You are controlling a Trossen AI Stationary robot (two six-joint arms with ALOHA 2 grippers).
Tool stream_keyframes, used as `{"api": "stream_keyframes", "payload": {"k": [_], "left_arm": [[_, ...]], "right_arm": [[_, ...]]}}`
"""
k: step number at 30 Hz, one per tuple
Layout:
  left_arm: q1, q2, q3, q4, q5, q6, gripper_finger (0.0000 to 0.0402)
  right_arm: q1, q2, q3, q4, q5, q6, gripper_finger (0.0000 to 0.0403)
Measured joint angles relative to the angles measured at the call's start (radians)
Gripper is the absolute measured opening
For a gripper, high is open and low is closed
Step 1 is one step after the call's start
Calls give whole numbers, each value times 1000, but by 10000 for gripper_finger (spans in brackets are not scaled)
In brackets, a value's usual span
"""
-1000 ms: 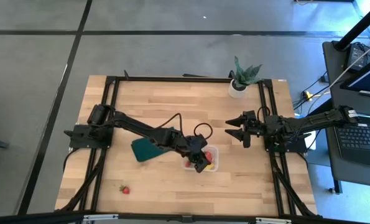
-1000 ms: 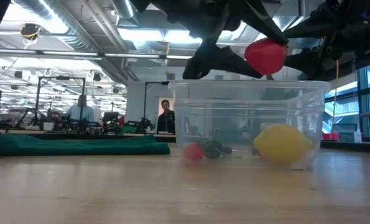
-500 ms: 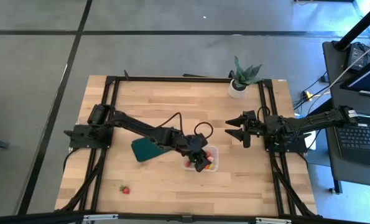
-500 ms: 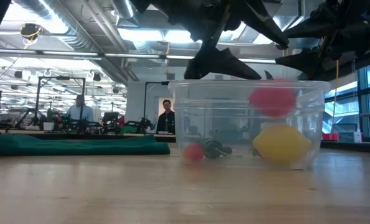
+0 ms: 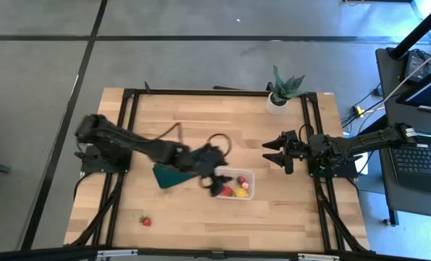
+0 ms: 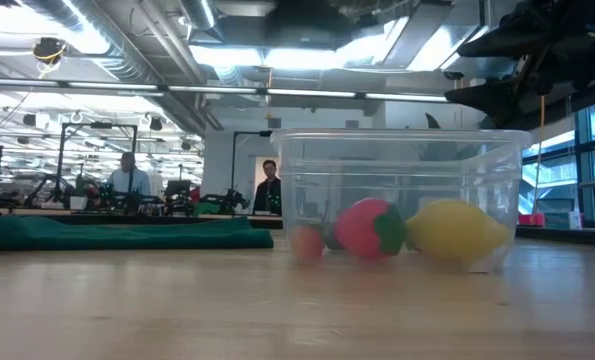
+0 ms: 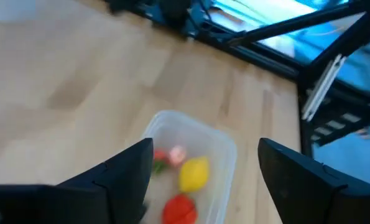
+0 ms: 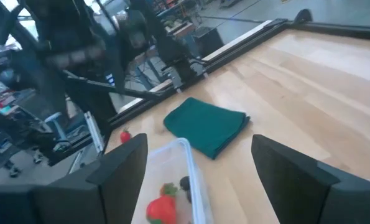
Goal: Pick and placing Produce into tupperware
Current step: Put the strawberry into the transparent bin
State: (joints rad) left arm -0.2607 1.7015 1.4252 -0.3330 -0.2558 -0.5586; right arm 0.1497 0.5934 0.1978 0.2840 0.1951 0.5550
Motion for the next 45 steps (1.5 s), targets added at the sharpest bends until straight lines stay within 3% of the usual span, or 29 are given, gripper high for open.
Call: {"api": "stream_keyframes", "payload": {"k": [7,13,16,22,27,45], "left_arm": [[-208,-200,0,-381,-264,-164,280],[-400,-206,1,-647,-321,-505,280],[-481,-162,0,-746,-279,-569,280],[-623,-60,0,-788,-85,-493,280],[-680,15,0,-816,33,-588,280],[-708,79,0,-817,120,-609,280]], "right_arm": [[0,0,0,2,-9,16,289],[0,0,0,3,-9,4,289],[0,0,0,3,-9,2,289],[0,0,0,3,-8,12,289],[0,0,0,3,-8,12,289],[0,0,0,2,-6,-14,289]]}}
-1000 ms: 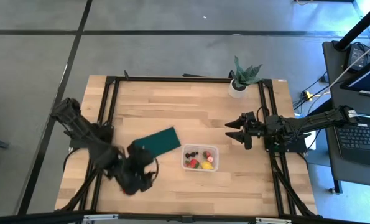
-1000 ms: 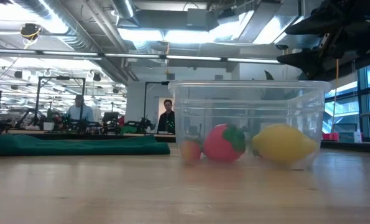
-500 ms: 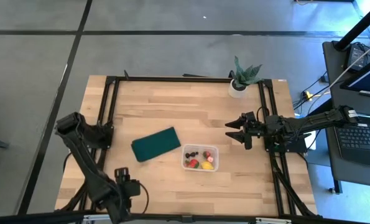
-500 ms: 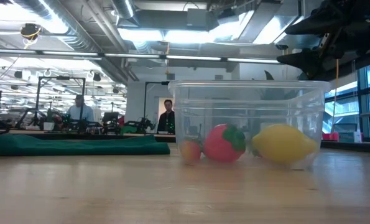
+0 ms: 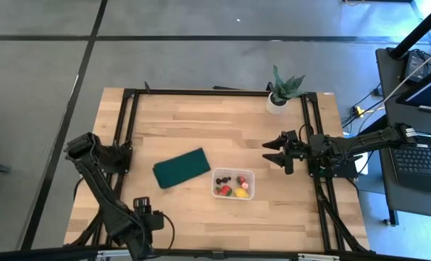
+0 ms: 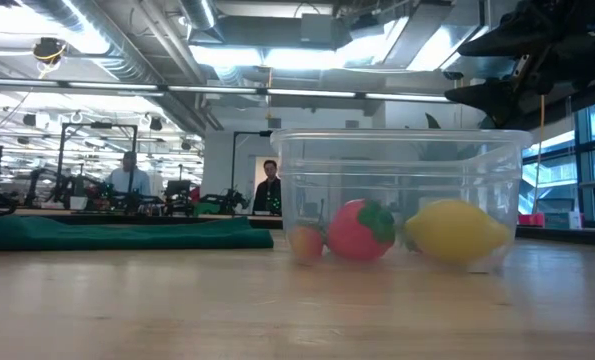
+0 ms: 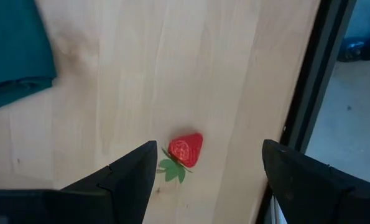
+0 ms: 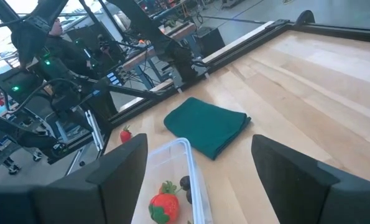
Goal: Pick and placing Produce into tupperware
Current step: Put the strawberry into the transparent bin
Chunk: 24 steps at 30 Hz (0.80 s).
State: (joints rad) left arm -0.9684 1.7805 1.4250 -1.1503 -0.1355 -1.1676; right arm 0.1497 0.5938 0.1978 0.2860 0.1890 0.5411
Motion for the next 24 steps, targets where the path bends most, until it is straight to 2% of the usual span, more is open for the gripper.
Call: {"api": "stream_keyframes", "payload": {"k": [8,17,24], "left_arm": [[0,0,-22,-22,70,81,280],[0,0,-178,65,126,263,279],[0,0,-256,167,129,331,279]], "right_arm": [[0,0,0,0,0,-20,289],[0,0,0,0,0,-22,289],[0,0,0,0,0,-21,289]]}}
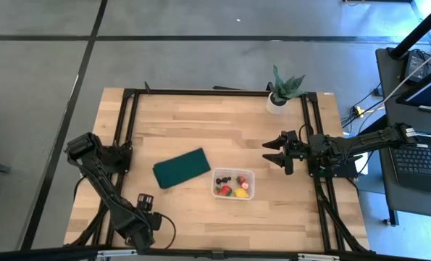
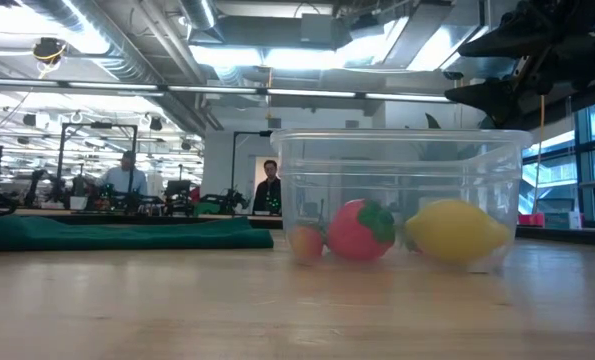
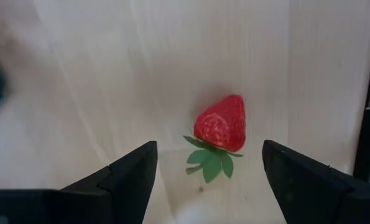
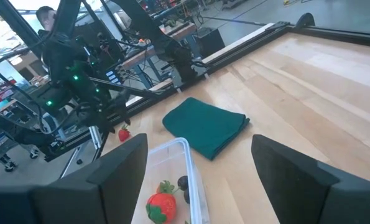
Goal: Pick and placing Produce into tupperware
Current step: Put the strawberry into the transparent bin
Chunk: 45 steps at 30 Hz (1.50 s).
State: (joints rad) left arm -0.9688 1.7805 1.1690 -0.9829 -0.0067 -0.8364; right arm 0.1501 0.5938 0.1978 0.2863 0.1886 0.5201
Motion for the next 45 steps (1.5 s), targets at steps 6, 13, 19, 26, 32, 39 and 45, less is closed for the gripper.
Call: {"api": "stream_keyframes", "payload": {"k": [6,13,19,26,32,39,45], "left_arm": [[0,0,-36,55,0,66,279],[0,0,-55,88,2,90,279],[0,8,-55,89,2,90,268],[0,62,-55,141,48,89,242],[7,69,-54,148,44,80,224],[8,70,-54,150,40,79,193],[22,69,-54,150,55,71,156]], "right_arm": [[0,0,0,0,0,4,289],[0,0,0,0,0,10,289],[0,0,0,0,0,1,289],[0,0,0,0,0,1,289],[0,0,0,0,0,1,289],[0,0,0,0,0,0,289],[0,0,0,0,0,0,289]]}}
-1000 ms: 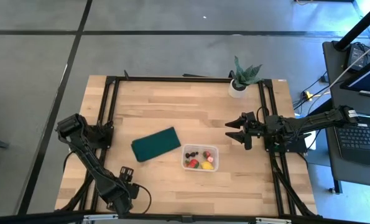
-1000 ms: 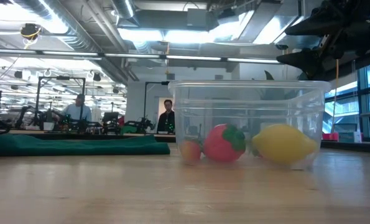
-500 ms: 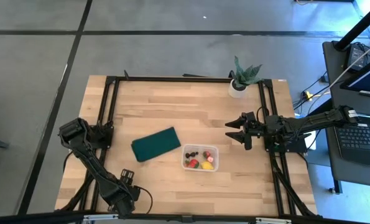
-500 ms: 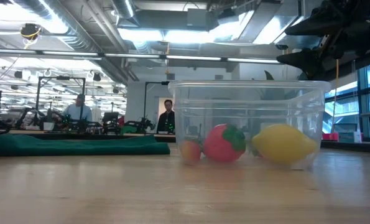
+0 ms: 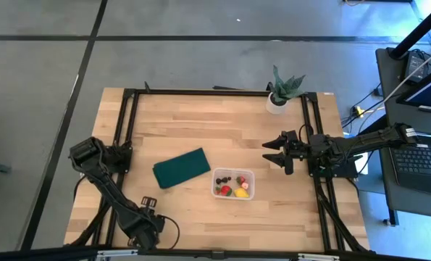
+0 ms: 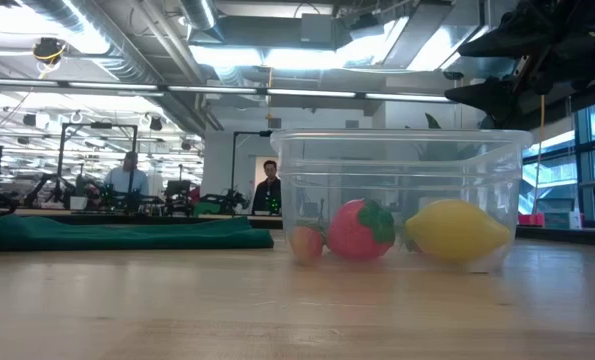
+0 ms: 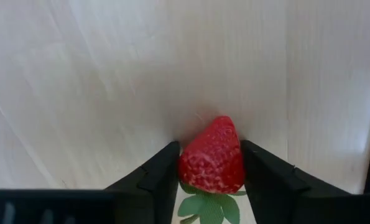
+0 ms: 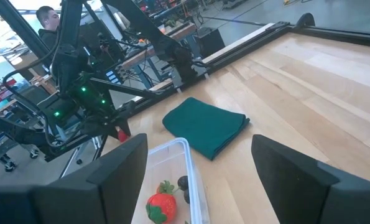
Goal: Pick and placing Produce into tupperware
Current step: Put the strawberry into the transparent bin
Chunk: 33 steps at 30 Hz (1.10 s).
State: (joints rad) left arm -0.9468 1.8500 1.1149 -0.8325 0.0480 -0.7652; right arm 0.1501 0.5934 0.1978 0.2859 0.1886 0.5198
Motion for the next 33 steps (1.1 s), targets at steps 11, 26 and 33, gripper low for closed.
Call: {"api": "stream_keyframes", "payload": {"k": [11,26,33], "left_arm": [[93,2,67,-33,-18,-65,145],[342,0,374,-56,-217,126,148],[513,0,504,4,-324,268,141]], "right_arm": [[0,0,0,0,0,1,289],[0,0,0,1,0,3,289],[0,0,0,1,0,3,289]]}}
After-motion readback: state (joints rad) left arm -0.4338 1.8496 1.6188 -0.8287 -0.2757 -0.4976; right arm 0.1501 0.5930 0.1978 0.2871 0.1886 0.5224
